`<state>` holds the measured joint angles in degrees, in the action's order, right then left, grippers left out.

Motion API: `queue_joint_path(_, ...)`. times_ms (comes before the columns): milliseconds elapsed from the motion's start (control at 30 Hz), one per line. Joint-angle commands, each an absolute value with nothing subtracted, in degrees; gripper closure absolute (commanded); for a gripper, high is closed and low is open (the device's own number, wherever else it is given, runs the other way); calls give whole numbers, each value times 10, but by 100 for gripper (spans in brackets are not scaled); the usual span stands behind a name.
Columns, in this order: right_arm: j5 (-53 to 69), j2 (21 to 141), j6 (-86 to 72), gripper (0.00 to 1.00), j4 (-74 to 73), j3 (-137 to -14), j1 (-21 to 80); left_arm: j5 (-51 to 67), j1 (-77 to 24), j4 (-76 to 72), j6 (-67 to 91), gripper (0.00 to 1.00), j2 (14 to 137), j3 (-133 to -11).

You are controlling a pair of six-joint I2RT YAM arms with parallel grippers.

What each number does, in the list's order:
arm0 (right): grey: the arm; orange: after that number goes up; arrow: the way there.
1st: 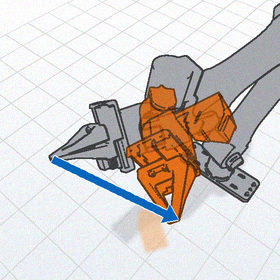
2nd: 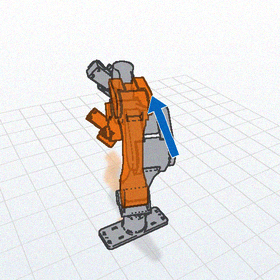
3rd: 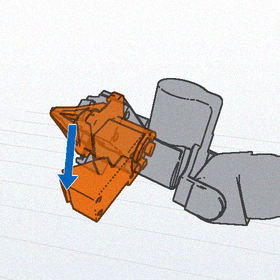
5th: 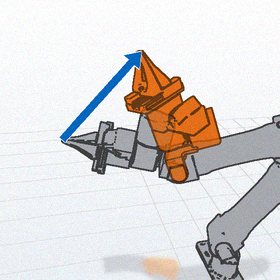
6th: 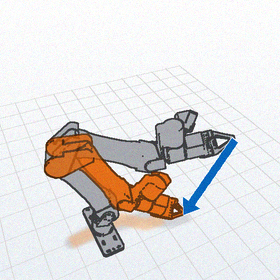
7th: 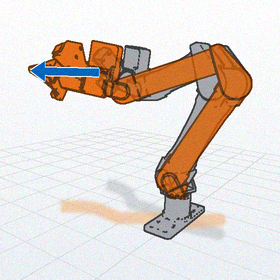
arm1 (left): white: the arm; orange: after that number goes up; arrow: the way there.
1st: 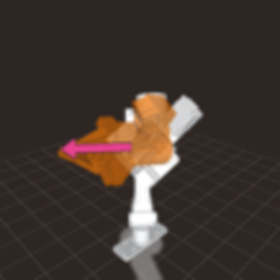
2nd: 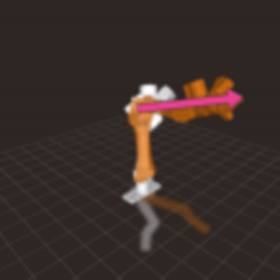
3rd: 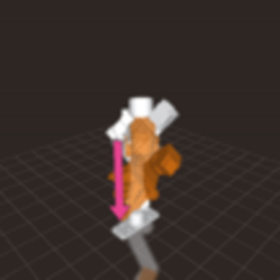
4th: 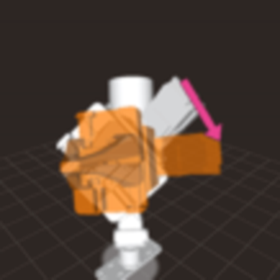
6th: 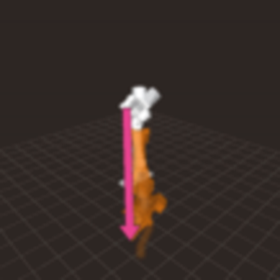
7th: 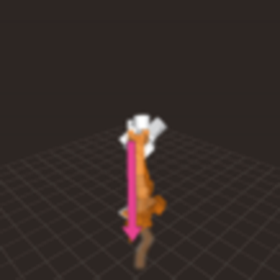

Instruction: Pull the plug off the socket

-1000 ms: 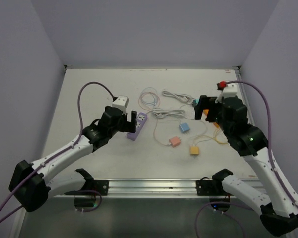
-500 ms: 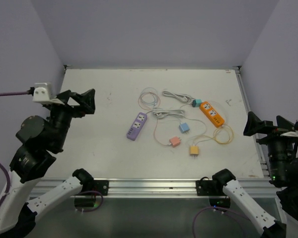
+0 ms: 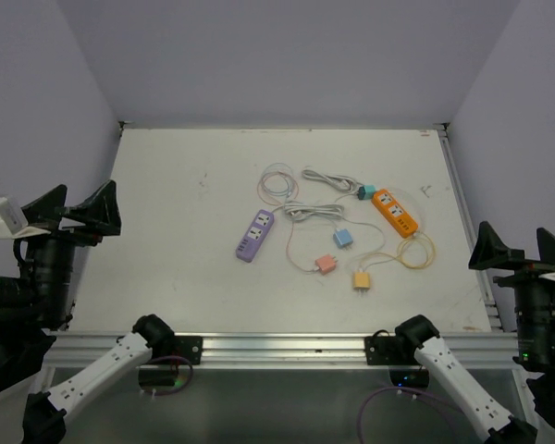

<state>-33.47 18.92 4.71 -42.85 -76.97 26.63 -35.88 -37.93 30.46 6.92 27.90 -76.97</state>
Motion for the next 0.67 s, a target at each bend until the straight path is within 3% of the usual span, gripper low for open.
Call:
queue_joint_path(0, -333, 184, 75, 1, -402, -763, 267, -368, -378, 273, 46, 0, 259, -749)
queue_joint_path(633, -325, 168, 98, 1, -374, -743, 267, -386, -377, 208, 58, 0, 240, -690)
